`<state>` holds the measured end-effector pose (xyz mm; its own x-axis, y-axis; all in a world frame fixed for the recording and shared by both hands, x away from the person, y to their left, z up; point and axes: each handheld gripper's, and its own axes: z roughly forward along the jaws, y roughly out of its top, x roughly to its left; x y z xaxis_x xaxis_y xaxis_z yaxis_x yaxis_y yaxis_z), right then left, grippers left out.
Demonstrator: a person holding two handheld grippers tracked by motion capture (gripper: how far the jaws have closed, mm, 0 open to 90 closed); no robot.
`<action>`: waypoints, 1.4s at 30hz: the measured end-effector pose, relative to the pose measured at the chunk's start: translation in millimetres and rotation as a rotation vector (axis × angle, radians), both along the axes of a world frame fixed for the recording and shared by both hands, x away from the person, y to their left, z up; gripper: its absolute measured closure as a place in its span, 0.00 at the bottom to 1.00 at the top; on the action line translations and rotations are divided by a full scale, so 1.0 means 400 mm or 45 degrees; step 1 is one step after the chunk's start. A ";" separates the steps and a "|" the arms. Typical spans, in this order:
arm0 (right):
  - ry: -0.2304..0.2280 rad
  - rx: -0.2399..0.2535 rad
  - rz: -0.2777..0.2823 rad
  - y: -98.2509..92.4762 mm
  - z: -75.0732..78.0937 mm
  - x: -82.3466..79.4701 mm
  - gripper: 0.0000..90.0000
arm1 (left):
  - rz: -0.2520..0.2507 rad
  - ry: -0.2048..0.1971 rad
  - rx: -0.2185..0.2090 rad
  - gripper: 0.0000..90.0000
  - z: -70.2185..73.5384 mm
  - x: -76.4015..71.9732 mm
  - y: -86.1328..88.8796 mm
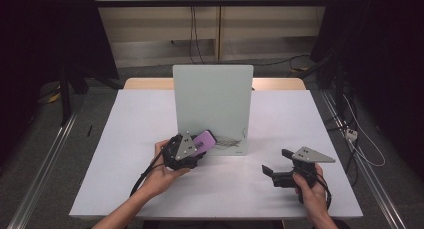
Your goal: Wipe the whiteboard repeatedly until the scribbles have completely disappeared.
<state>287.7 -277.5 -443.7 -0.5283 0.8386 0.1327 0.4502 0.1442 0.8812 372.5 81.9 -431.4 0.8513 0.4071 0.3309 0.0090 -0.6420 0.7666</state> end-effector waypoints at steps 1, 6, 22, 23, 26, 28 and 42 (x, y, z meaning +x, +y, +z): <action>0.003 0.001 0.000 0.001 0.000 0.000 0.04 | -0.006 0.006 0.000 0.46 -0.002 -0.001 -0.004; 0.002 0.001 0.003 0.001 0.000 0.001 0.04 | -0.035 0.022 0.018 0.46 -0.012 -0.004 -0.026; 0.002 0.005 0.007 0.000 0.001 0.000 0.04 | -0.151 0.012 0.066 0.46 -0.019 -0.008 -0.153; 0.002 0.006 0.006 -0.002 0.000 0.000 0.04 | -0.155 0.011 0.071 0.46 -0.019 -0.008 -0.152; 0.000 0.009 -0.001 -0.006 0.001 -0.002 0.04 | -0.148 0.022 0.053 0.46 -0.011 -0.002 -0.140; 0.001 0.008 0.003 -0.007 0.002 -0.004 0.04 | -0.131 0.022 0.031 0.46 0.000 0.003 -0.126; 0.007 0.005 -0.003 -0.003 0.000 -0.001 0.04 | -0.008 -0.087 -0.051 0.46 0.082 0.033 -0.024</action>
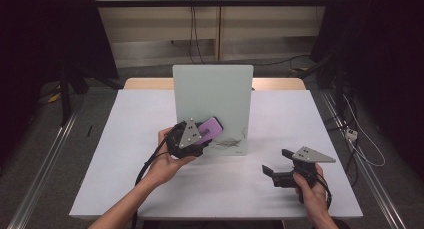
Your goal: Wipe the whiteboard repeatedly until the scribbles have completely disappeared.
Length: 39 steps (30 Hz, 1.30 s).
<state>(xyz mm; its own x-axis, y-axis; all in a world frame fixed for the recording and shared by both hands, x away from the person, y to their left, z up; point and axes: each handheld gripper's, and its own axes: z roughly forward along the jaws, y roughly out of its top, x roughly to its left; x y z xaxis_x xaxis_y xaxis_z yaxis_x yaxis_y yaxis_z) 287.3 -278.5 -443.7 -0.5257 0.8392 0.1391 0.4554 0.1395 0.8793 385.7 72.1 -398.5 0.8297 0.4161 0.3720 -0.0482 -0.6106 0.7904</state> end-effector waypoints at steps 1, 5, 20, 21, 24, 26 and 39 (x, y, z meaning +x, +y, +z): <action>0.000 0.000 -0.001 0.000 0.000 0.000 0.04 | -0.004 -0.004 0.003 0.46 -0.006 -0.002 -0.001; -0.001 -0.001 0.001 0.000 0.000 0.000 0.04 | -0.025 0.011 0.050 0.46 -0.033 -0.014 -0.004; -0.003 -0.003 0.004 0.002 0.000 0.002 0.04 | -0.125 0.091 0.154 0.46 -0.094 -0.037 -0.082; -0.003 -0.003 0.005 0.002 0.000 0.001 0.04 | -0.127 0.101 0.152 0.46 -0.093 -0.037 -0.087; -0.004 -0.001 0.005 0.001 0.000 0.001 0.04 | -0.157 0.115 0.156 0.46 -0.093 -0.033 -0.102; -0.002 0.000 0.001 0.000 0.000 0.001 0.04 | -0.178 0.119 0.158 0.46 -0.094 -0.031 -0.111; -0.005 0.002 0.003 -0.002 0.000 0.001 0.04 | -0.125 0.069 0.036 0.46 0.003 0.009 -0.104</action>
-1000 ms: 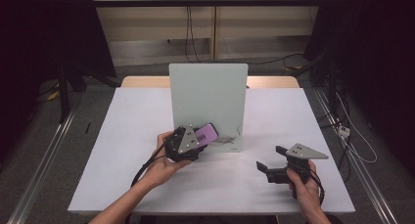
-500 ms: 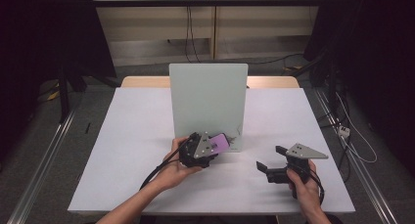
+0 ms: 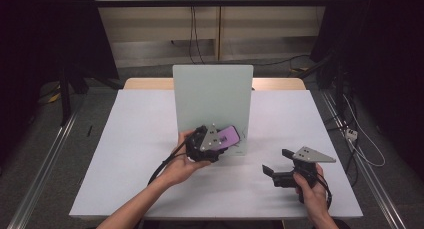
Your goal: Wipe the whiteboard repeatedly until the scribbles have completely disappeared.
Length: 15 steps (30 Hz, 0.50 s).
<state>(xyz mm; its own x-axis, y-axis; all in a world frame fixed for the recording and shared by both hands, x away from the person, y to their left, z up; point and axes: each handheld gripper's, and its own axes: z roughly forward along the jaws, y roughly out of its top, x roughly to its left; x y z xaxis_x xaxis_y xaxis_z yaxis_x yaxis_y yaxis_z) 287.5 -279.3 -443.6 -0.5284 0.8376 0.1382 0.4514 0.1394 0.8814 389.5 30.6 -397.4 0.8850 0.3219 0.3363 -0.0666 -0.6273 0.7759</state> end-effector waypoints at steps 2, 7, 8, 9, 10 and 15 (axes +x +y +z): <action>-0.001 -0.001 -0.002 0.000 0.000 -0.001 0.04 | 0.013 -0.010 -0.013 0.46 0.014 0.006 0.008; 0.004 -0.002 -0.001 0.002 0.001 -0.001 0.04 | -0.008 -0.021 0.025 0.46 -0.007 -0.005 0.001; 0.003 -0.003 -0.001 0.002 0.001 -0.001 0.04 | -0.019 -0.009 0.035 0.46 -0.017 -0.007 0.000; 0.002 -0.003 -0.002 0.002 0.001 -0.001 0.04 | -0.028 0.001 0.044 0.46 -0.029 -0.012 -0.003; 0.001 -0.002 -0.003 0.002 0.001 -0.002 0.04 | -0.038 -0.008 0.068 0.46 -0.040 -0.017 -0.006; -0.001 -0.001 -0.002 0.000 0.001 -0.002 0.04 | -0.058 0.021 0.130 0.46 -0.078 -0.034 -0.005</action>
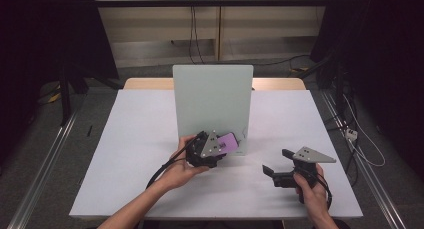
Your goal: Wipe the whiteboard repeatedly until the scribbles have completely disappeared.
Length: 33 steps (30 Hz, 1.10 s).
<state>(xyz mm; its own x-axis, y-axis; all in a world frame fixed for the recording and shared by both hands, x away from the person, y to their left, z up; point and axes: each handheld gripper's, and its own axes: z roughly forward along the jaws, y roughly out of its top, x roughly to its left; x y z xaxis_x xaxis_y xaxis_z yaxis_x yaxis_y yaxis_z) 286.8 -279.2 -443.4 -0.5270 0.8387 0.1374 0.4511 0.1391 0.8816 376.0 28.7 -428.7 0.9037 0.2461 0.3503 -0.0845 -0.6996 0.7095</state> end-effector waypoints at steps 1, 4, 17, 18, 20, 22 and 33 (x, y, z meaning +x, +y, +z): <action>-0.002 0.000 0.001 0.000 0.000 0.000 0.04 | -0.003 0.004 0.006 0.46 -0.004 -0.001 0.002; -0.001 0.000 0.002 -0.001 0.000 0.000 0.04 | -0.009 0.012 0.040 0.46 -0.014 -0.005 0.009; 0.003 0.000 0.003 0.002 0.000 0.001 0.04 | -0.056 0.021 0.016 0.46 -0.017 -0.004 -0.059; 0.004 0.000 0.000 0.001 0.000 0.001 0.04 | -0.061 0.023 0.020 0.46 -0.016 -0.004 -0.068; -0.004 0.000 0.001 0.000 0.000 0.001 0.04 | -0.073 0.021 0.026 0.46 -0.017 -0.006 -0.086; -0.001 0.003 0.000 -0.001 0.001 -0.001 0.04 | -0.086 0.021 0.031 0.46 -0.018 -0.007 -0.103; -0.010 0.004 -0.001 -0.006 0.002 -0.004 0.04 | -0.065 -0.019 -0.036 0.46 0.054 0.023 -0.129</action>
